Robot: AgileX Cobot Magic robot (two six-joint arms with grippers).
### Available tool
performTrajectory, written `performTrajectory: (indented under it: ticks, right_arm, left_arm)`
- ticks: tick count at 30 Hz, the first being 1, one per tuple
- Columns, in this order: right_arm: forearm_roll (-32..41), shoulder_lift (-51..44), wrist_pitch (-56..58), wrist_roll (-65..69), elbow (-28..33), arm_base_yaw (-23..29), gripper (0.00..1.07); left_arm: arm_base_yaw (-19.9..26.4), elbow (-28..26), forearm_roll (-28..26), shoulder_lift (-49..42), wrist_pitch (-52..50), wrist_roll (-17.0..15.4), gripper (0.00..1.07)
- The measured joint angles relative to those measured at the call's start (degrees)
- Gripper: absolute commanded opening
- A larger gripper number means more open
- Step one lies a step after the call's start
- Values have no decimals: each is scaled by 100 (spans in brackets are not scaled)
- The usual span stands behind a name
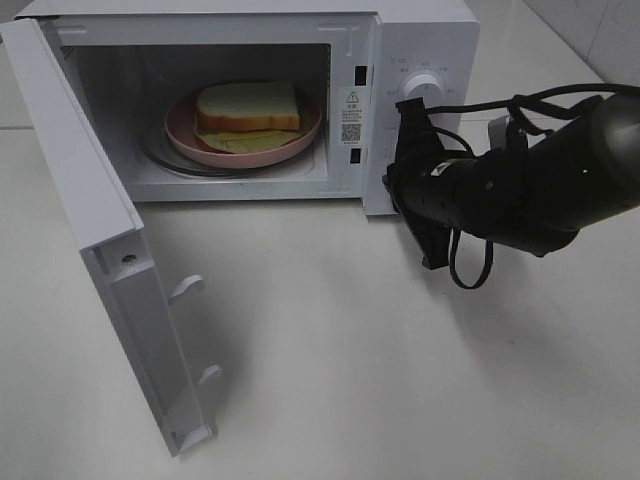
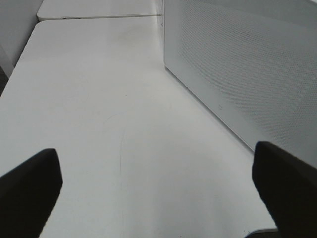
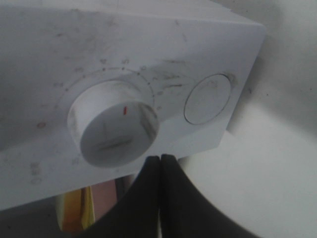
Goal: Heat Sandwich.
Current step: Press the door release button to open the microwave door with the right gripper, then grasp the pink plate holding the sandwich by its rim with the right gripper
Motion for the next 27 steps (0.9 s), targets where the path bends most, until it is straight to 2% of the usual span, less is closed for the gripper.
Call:
performTrajectory:
  ticks: [6, 12, 14, 17, 18, 20, 27]
  right_arm:
    - [-6, -401, 985, -1192, 103, 0, 2]
    - [-6, -722, 2349, -3438, 103, 0, 4]
    - [-6, -762, 2492, -3707, 103, 0, 4]
    - [-6, -922, 3077, -5111, 103, 0, 6]
    - [-6, -922, 3077, -5111, 103, 0, 6]
    - [-11, -1066, 3507, -6291, 103, 0, 6]
    - [-86, -1415, 4291, -7861, 103, 0, 8]
  left_arm:
    - [0, 0, 0, 0, 0, 0, 101]
    - [0, 0, 0, 0, 0, 0, 101]
    - [0, 0, 0, 0, 0, 0, 101]
    - [0, 0, 0, 0, 0, 0, 101]
    - [0, 0, 0, 0, 0, 0, 101]
    - [0, 0, 0, 0, 0, 0, 101]
    - [0, 0, 0, 0, 0, 0, 101]
